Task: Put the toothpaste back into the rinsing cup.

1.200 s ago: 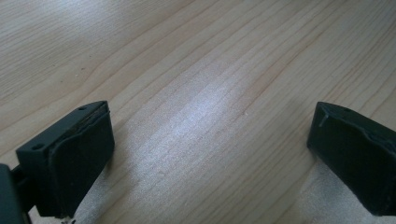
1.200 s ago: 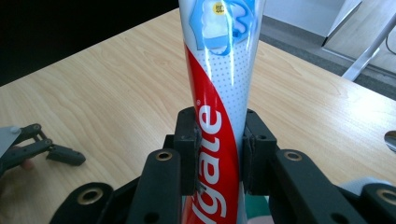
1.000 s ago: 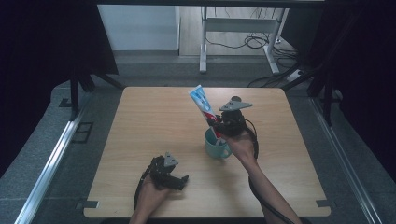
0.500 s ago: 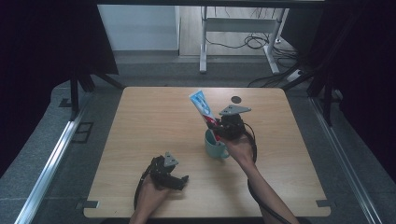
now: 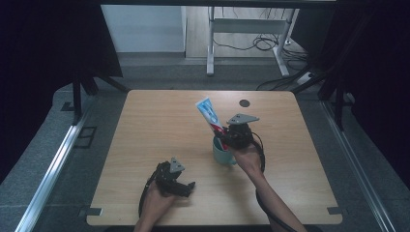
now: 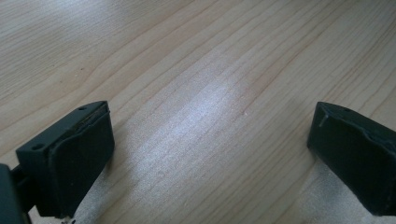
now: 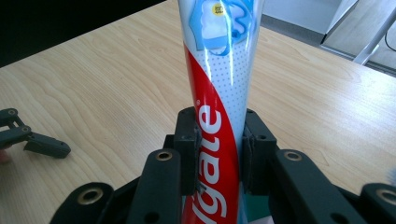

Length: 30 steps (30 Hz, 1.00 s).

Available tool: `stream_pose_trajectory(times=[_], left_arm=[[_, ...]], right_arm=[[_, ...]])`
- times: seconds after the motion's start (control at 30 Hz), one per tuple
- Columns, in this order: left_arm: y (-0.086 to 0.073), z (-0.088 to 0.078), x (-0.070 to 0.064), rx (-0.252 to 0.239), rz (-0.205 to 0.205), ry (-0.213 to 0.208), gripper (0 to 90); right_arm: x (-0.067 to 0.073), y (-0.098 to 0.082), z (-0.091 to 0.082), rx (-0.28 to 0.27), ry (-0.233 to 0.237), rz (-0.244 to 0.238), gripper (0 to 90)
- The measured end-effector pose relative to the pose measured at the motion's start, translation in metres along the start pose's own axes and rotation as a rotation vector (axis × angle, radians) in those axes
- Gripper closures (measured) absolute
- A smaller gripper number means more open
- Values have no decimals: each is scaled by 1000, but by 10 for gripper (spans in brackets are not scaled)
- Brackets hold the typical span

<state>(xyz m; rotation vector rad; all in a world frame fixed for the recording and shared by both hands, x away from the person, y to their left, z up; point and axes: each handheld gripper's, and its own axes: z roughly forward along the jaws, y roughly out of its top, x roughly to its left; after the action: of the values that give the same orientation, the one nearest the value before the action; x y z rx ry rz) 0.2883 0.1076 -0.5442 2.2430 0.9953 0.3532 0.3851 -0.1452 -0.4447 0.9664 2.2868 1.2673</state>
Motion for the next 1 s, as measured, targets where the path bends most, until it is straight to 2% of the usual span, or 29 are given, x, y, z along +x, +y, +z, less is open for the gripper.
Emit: stream_pose_trajectory(times=[0.53, 1.0], left_arm=[[0, 0, 0, -1, -1, 0, 5], [0, 0, 0, -1, 0, -1, 5]], right_arm=[[-1, -12, -3, -24, 13, 14, 705], [-3, -18, -7, -17, 32, 20, 690]])
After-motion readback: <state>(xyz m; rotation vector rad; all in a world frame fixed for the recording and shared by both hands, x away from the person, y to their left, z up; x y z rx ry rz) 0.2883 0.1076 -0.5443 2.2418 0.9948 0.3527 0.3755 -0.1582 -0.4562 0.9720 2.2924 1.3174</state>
